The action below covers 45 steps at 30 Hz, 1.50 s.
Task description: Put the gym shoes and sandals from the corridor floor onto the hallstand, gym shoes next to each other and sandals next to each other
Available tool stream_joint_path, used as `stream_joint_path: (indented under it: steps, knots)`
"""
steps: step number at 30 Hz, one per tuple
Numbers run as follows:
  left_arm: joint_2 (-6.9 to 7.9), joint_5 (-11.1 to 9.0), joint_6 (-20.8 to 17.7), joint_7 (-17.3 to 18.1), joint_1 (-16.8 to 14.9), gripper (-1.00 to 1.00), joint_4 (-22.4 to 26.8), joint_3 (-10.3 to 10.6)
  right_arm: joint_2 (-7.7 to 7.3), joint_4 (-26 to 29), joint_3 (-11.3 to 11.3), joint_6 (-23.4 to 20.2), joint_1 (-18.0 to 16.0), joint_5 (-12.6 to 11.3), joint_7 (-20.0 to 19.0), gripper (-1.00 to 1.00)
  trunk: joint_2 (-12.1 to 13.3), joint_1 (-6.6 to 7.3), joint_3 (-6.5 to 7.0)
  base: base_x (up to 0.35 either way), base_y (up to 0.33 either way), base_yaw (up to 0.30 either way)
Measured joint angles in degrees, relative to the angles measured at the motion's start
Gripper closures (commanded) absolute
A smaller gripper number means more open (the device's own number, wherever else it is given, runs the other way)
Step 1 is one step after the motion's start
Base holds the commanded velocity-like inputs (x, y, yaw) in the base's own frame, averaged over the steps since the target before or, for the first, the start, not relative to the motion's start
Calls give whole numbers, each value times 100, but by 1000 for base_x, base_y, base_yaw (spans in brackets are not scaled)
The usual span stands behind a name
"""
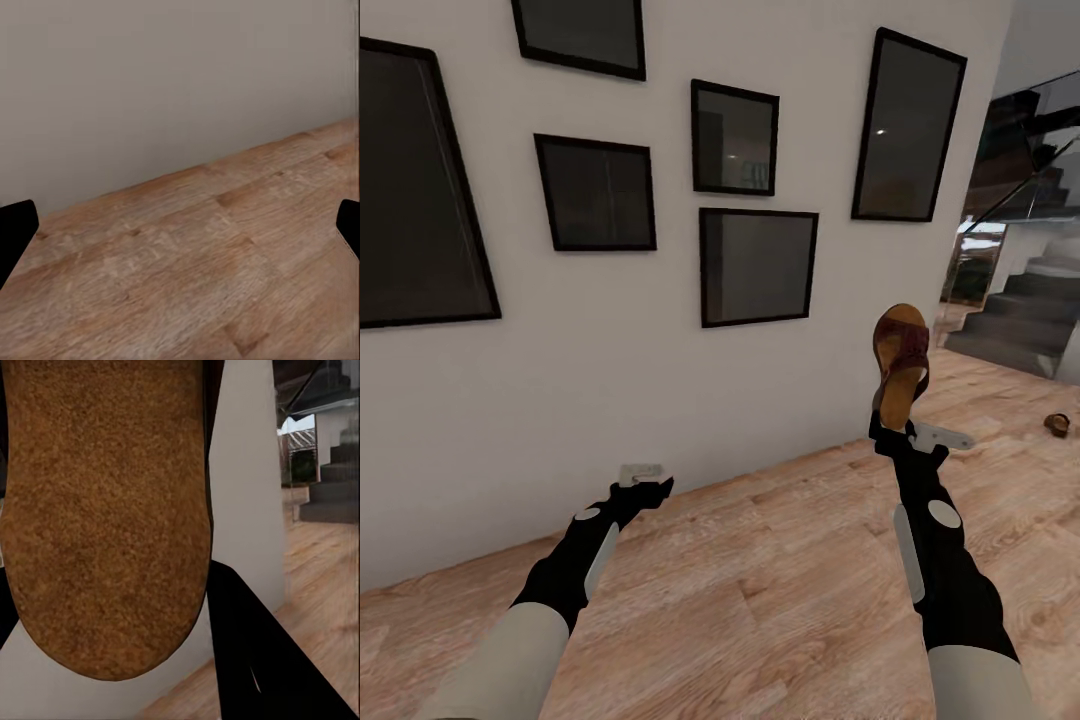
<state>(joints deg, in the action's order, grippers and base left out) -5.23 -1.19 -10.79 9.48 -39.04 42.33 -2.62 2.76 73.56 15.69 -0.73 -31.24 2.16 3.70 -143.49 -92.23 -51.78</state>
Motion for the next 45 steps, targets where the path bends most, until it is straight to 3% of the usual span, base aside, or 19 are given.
stream_joint_path:
  steps: [16, 45]
  knots:
    - [-1, 0, 0, 0, -1, -100, 0, 0, 0, 0, 0, 0, 0, 0, 0, 100, 0, 4, 0, 238, 0, -287]
    - [-7, 7, 7, 0, 2, -100, 2, 0, 1, -2, 0, 0, -2, 22, -1, 100, 0, 3, -8, 287, -198, -10]
